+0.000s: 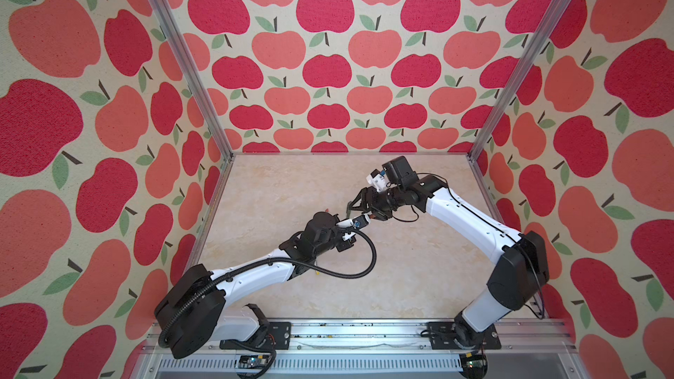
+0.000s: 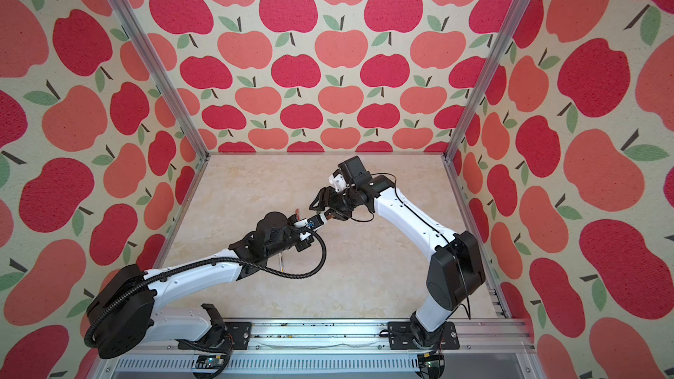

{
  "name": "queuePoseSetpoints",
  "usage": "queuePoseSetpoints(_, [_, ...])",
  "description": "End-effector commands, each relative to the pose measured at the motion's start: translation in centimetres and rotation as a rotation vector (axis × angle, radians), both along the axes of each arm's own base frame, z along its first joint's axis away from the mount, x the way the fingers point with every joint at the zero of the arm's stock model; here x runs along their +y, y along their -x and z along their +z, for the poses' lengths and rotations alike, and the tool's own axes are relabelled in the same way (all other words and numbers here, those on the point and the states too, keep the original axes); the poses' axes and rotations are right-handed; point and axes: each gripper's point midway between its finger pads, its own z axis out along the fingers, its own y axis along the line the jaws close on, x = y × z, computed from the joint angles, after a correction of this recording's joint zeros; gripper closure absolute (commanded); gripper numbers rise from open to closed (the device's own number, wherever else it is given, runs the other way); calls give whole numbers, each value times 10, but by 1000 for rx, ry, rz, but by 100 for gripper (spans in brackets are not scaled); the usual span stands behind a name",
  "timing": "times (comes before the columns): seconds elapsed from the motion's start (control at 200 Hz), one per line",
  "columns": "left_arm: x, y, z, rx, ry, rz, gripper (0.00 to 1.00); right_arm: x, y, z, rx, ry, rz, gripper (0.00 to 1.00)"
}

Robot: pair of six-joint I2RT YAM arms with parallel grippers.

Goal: Insert pens into pen caps
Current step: Put on the pen cap to the pen.

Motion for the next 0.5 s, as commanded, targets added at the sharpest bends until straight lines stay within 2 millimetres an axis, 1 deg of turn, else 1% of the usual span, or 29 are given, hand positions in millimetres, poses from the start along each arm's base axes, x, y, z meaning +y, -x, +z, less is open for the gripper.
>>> queuePoseSetpoints(0.0, [-36, 21, 170, -324, 435, -167, 100, 13, 20, -47, 95, 61, 31, 34])
queuePoseSetpoints(0.205, [-36, 19, 169, -323, 443, -164, 100, 14, 23, -54, 104, 61, 25, 34])
queuePoseSetpoints(0.315, [-35, 18, 168, -319, 444, -158, 100, 14, 22, -53, 102, 55, 24, 34])
queuePoseSetpoints(0.42, [-34, 17, 159, -287, 429, -155, 100, 12, 12, -40, 72, 27, 14, 34])
queuePoseSetpoints(0.46, [-34, 17, 151, -265, 414, -154, 100, 9, 5, -30, 48, 5, -1, 33])
queuePoseSetpoints(0.495, [-34, 17, 139, -237, 388, -156, 100, 6, -3, -19, 25, -23, -18, 33])
